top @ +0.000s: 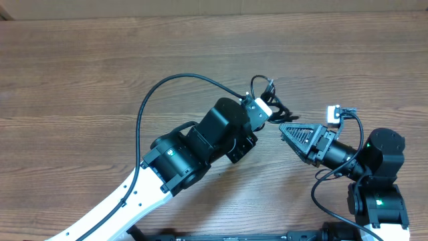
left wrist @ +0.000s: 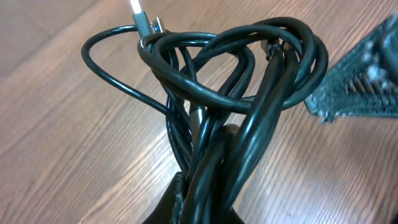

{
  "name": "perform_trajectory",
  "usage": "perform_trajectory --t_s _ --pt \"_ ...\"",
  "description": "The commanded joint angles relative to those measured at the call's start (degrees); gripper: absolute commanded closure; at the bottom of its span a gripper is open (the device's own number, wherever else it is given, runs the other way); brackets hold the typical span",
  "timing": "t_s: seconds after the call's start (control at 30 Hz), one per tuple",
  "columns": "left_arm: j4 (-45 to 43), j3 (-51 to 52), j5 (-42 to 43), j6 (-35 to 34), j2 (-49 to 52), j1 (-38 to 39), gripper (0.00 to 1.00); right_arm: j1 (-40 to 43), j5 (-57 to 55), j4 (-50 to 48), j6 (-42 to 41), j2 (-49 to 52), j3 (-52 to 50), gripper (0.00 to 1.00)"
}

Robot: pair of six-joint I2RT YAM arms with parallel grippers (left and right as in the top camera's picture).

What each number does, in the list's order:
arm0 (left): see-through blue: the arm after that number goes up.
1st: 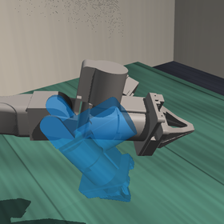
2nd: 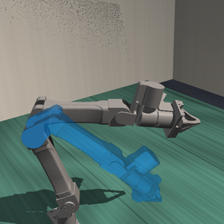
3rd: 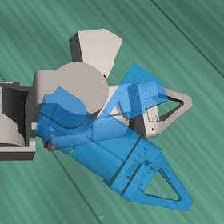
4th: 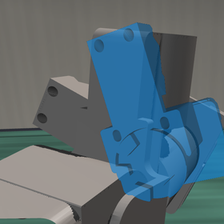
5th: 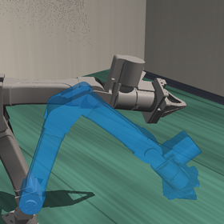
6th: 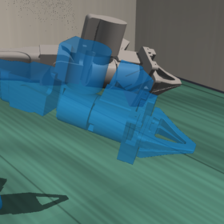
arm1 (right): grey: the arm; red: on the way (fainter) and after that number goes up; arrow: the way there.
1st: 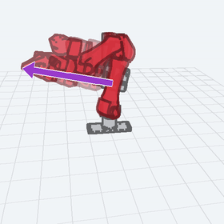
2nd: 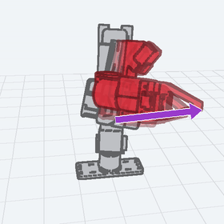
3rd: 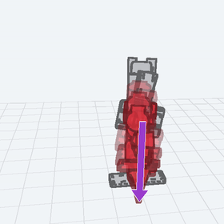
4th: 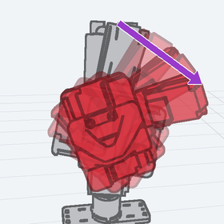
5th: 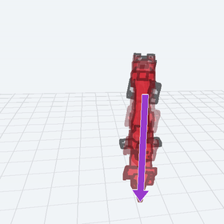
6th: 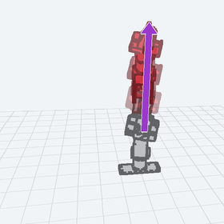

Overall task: Untangle cables
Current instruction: 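Close the right gripper on a cable strand held by the left gripper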

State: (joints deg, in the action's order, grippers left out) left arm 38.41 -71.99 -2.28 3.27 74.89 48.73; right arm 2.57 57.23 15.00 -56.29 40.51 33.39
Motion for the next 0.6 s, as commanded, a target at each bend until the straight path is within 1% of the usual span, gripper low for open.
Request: perform_trajectory --t_s 0.0,0.03,0.13,0.23,0.3,0.57 --pt "-0.92 -1.29 2.58 -0.92 -1.03 0.07 0.96 -0.26 -0.07 -0.31 0.59 -0.26 0.98 0.35" --pt "-1.55 -1.29 4.85 -0.92 -1.03 0.07 0.96 -0.26 -0.76 0.22 0.61 -0.26 0.98 0.35" --pt "-3.34 -1.29 7.17 -1.03 -1.03 0.04 0.96 -0.26 -1.68 1.84 0.63 -0.24 0.98 0.35" --pt "-6.97 -1.29 13.16 -1.11 -1.05 0.07 0.96 -0.26 -2.54 1.84 0.63 -0.24 0.98 0.36" --pt "-7.67 -1.29 15.52 -1.07 -1.05 0.07 0.96 -0.26 -2.75 2.25 0.63 -0.24 0.98 0.35" --pt "-7.32 -1.29 18.18 -0.66 -1.05 0.04 0.96 -0.26 -5.29 4.46 0.66 -0.24 0.98 0.35"
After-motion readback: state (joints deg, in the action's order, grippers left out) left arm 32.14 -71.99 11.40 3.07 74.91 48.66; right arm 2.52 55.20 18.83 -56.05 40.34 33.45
